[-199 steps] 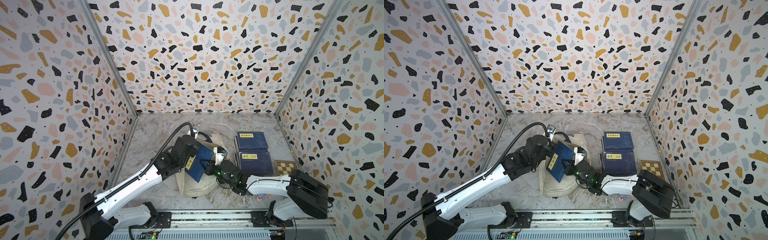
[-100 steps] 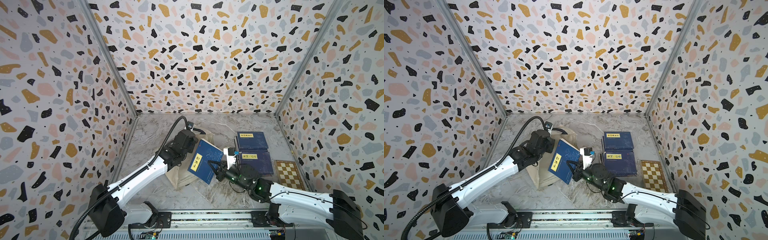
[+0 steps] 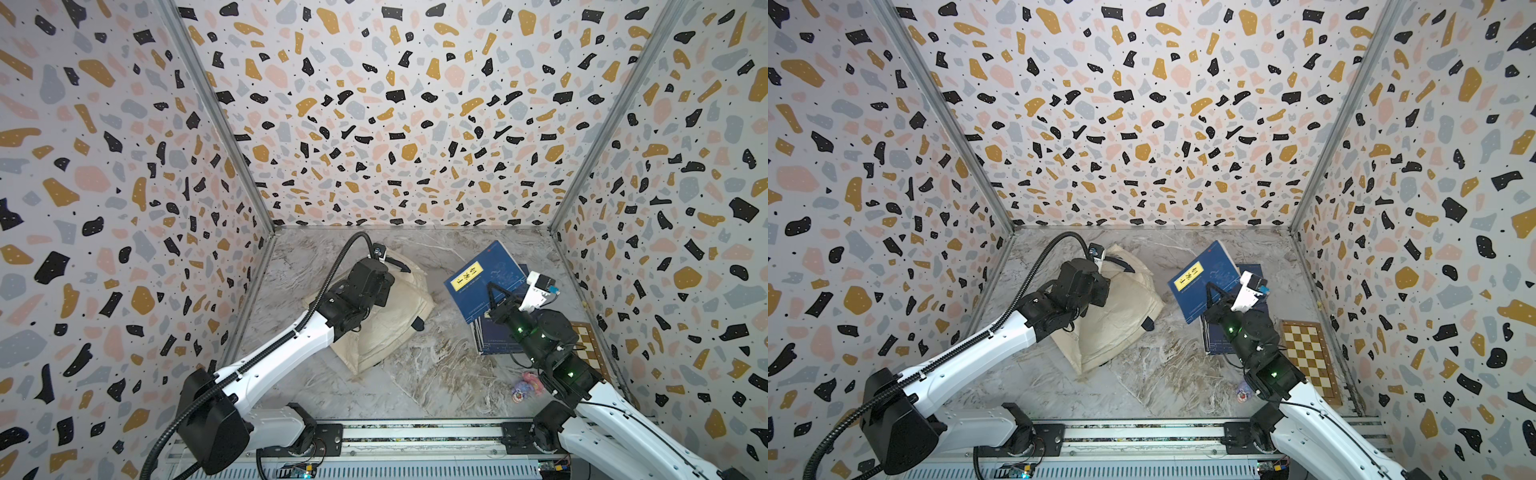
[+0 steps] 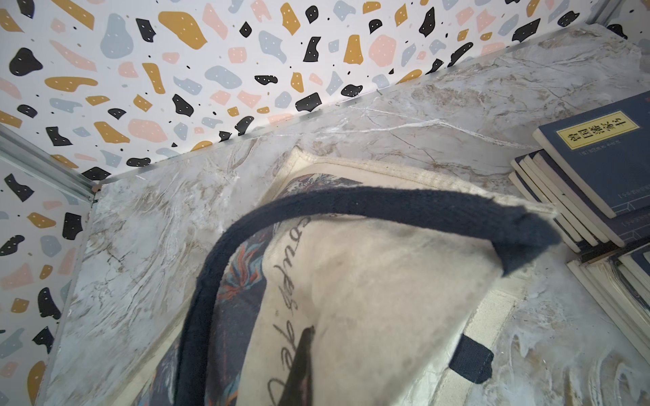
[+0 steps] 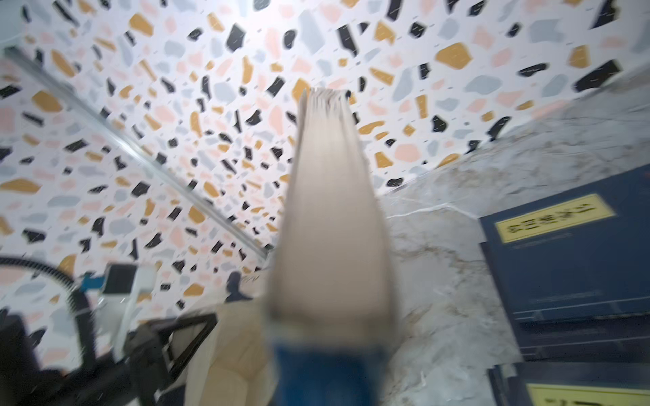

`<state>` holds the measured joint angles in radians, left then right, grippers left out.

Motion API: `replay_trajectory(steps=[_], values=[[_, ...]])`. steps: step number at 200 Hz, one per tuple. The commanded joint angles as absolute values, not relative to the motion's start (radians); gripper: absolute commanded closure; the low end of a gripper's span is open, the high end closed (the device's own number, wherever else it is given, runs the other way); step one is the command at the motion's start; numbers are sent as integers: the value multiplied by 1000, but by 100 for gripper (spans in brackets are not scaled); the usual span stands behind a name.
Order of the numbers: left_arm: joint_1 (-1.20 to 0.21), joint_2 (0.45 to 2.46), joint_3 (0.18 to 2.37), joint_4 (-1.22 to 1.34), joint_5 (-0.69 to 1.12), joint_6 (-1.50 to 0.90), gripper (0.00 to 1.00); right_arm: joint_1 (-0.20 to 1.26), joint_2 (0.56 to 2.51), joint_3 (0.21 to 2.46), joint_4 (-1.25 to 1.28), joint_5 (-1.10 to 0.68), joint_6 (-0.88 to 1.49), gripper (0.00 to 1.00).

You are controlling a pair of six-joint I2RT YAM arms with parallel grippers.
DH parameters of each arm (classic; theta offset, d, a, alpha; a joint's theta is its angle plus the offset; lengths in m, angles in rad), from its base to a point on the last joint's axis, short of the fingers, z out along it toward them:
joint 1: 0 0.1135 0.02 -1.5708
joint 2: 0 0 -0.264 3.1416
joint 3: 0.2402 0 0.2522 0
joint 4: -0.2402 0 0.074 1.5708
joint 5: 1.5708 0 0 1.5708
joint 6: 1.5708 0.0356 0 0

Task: Take out the books from the canvas bag
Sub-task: Place the book on the book.

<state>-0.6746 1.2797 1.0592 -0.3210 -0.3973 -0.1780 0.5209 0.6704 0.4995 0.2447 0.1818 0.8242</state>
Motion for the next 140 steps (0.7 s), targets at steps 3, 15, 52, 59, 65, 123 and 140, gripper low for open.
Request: replay_trajectory(steps=[3, 15, 52, 59, 65, 123, 140], values=[[-672, 1264, 1049, -303, -350, -193, 100, 347, 700, 543, 273, 27, 958, 100], [-672, 1264, 1049, -301, -338, -192, 100, 262, 743, 542, 300, -35, 1005, 100], [-672, 1264, 1049, -296, -306, -190, 100, 118, 913, 548, 348, -100, 1121, 100], [-672, 1261, 1048, -297, -304, -190, 100, 108, 950, 546, 374, -100, 1132, 100], [-672, 1262, 1049, -298, -304, -189, 100, 97, 981, 547, 388, -102, 1147, 100], [-672, 1249, 1043, -294, -291, -190, 100, 72, 1207, 555, 574, -28, 1202, 100], [-672, 1249, 1043, -291, -290, -190, 100, 67, 1258, 555, 608, 1, 1233, 100]])
